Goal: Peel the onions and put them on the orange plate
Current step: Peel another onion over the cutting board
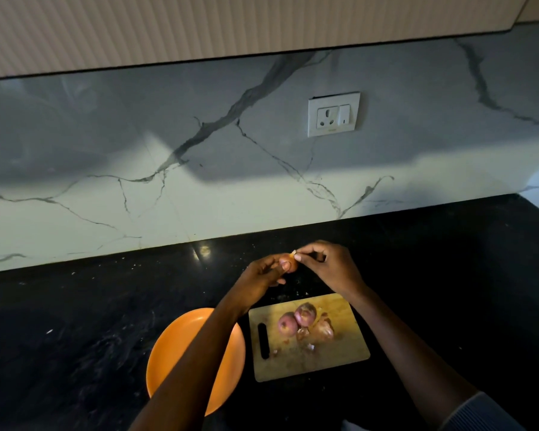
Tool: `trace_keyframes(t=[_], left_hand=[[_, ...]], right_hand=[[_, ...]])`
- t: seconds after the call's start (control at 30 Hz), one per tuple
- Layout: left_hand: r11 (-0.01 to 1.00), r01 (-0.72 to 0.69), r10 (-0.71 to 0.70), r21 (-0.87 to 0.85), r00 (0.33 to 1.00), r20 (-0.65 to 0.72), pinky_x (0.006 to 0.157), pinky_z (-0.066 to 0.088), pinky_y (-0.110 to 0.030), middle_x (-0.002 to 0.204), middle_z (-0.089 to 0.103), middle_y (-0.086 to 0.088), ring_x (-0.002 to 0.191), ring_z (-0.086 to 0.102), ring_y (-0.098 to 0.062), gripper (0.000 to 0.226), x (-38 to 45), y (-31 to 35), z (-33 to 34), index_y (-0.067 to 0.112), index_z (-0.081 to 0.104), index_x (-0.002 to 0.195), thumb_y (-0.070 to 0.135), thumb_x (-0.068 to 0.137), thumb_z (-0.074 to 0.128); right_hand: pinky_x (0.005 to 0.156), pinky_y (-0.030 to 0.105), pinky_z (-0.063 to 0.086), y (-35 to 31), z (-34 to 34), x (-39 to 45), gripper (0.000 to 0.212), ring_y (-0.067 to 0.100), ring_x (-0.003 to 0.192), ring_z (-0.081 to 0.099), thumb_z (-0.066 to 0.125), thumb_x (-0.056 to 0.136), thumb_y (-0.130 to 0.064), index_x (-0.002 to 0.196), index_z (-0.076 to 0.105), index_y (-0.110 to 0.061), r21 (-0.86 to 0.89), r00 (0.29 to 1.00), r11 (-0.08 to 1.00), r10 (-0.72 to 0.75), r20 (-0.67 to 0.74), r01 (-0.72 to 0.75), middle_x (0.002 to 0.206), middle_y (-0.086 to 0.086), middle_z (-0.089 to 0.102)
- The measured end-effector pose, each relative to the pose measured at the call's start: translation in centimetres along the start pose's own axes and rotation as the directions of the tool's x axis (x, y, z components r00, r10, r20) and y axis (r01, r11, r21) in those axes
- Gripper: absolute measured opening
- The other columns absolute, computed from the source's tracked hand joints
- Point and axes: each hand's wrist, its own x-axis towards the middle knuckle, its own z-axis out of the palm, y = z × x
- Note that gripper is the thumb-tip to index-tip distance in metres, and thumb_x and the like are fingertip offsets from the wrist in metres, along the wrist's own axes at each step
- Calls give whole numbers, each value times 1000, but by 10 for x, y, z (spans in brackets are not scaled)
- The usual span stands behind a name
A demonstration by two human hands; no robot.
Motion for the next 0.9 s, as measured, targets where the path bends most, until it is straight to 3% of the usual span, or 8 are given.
trace_keyframes(t=[0.13,0.3,0.47,0.53,0.63,0.77,0.9], left_hand=[[999,-4,2,43,1000,29,92,50,-26,119,71,3,115,64,-11,30,-1,1,-1,23,63,131,28,104,50],[997,-4,1,74,999,36,87,49,-23,118,70,4,107,64,-5,28,0,1,1,26,63,128,27,105,48],[999,9,-11,33,999,52,82,48,-22,114,69,3,97,58,-13,28,0,0,4,29,64,127,28,107,44],[1000,22,-21,-14,998,54,79,47,-21,108,67,7,92,53,-14,27,-1,1,5,36,62,124,29,107,44],[999,23,-23,-28,999,24,80,47,-25,112,63,4,94,55,-12,24,0,0,6,33,55,128,29,105,47],[1000,23,-22,13,999,-27,83,47,-30,119,63,-7,104,59,-14,23,0,-2,5,16,51,123,27,103,52],[997,-21,25,71,998,-49,89,49,-36,116,66,1,107,63,-10,22,-2,1,3,13,54,121,26,103,52]], right_hand=[[64,9,40,0,1,-3,9,-7,75,61,79,86,-17,94,80,-14,4,1000,1000,6,2,-6,87,-8,74],[56,12,37,1,5,-7,7,2,61,50,79,85,-15,91,78,-19,15,998,998,58,-33,-57,79,-17,70],[60,32,46,3,6,-6,10,21,65,57,79,85,-17,91,76,-25,32,994,995,100,-40,-98,82,-11,73],[65,26,48,3,2,-5,7,10,74,63,78,87,-20,94,78,-22,16,998,998,62,-10,-62,87,-12,74],[70,14,46,1,-1,-4,10,2,86,67,78,87,-22,97,80,-20,16,999,999,36,27,-36,92,-12,75],[61,11,40,-4,-2,-2,8,-2,70,60,79,87,-18,94,80,-18,9,998,999,49,35,-49,82,-16,73],[54,10,35,-4,2,-4,7,0,57,51,79,86,-16,92,79,-16,14,997,997,75,-8,-75,75,-18,69]])
